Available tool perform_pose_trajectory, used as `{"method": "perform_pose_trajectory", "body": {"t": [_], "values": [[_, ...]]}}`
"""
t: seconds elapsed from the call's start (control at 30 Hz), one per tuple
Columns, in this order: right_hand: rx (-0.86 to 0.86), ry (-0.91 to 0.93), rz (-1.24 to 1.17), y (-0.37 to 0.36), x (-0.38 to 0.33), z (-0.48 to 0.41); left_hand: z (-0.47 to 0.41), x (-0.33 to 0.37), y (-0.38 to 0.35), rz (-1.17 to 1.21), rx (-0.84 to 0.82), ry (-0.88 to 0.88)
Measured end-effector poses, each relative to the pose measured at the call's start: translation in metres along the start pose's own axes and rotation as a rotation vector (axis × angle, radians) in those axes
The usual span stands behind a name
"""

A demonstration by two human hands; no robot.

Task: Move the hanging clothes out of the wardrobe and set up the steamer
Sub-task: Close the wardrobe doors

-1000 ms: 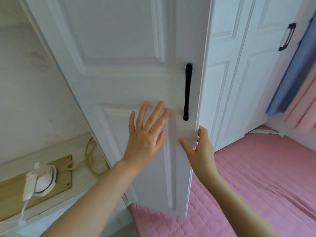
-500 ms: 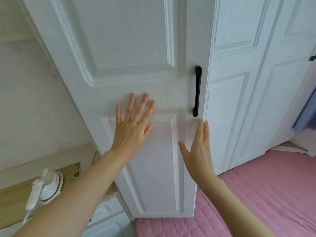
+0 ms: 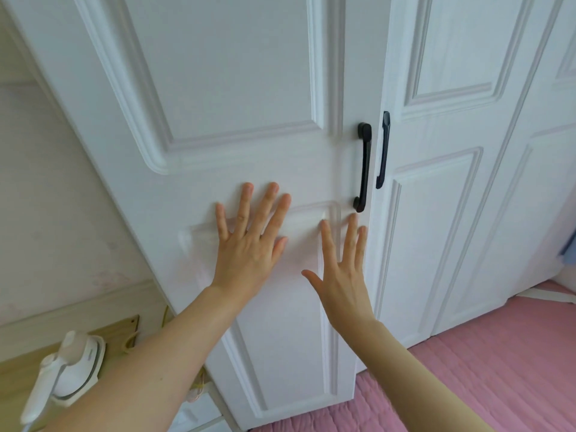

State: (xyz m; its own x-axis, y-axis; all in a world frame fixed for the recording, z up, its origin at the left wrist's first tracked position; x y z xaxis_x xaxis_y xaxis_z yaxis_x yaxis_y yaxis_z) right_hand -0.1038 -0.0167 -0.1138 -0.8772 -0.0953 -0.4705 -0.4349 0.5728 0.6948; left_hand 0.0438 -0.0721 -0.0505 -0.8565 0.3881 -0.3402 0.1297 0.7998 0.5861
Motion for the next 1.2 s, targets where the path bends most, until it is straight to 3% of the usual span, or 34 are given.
{"method": "perform_pose_trajectory", "body": {"t": [0.4,1.2], "values": [[0.027,0.108,0.033,-0.021,0.015,-0.031,-0.007,-0.002,-0.020,-0.058,0.040,0.026],[0.060,0.083,0.064,-0.028,0.017,-0.037,-0.010,-0.001,-0.021,-0.060,0.029,0.034]]}}
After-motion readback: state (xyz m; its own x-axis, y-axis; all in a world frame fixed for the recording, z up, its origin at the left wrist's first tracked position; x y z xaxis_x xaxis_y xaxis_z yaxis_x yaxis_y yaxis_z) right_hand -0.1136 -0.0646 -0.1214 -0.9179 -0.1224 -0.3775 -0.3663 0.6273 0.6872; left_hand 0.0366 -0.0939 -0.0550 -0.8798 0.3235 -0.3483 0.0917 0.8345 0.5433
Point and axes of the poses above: each hand's wrist, its own z-axis away from the middle knuckle, its own y-axis out of the back of the hand, x = y × z, the point moved 3 cm from there along -z, towards the middle knuckle, and after that the axes turned 2 degrees about -x, right-handed, at the moved point
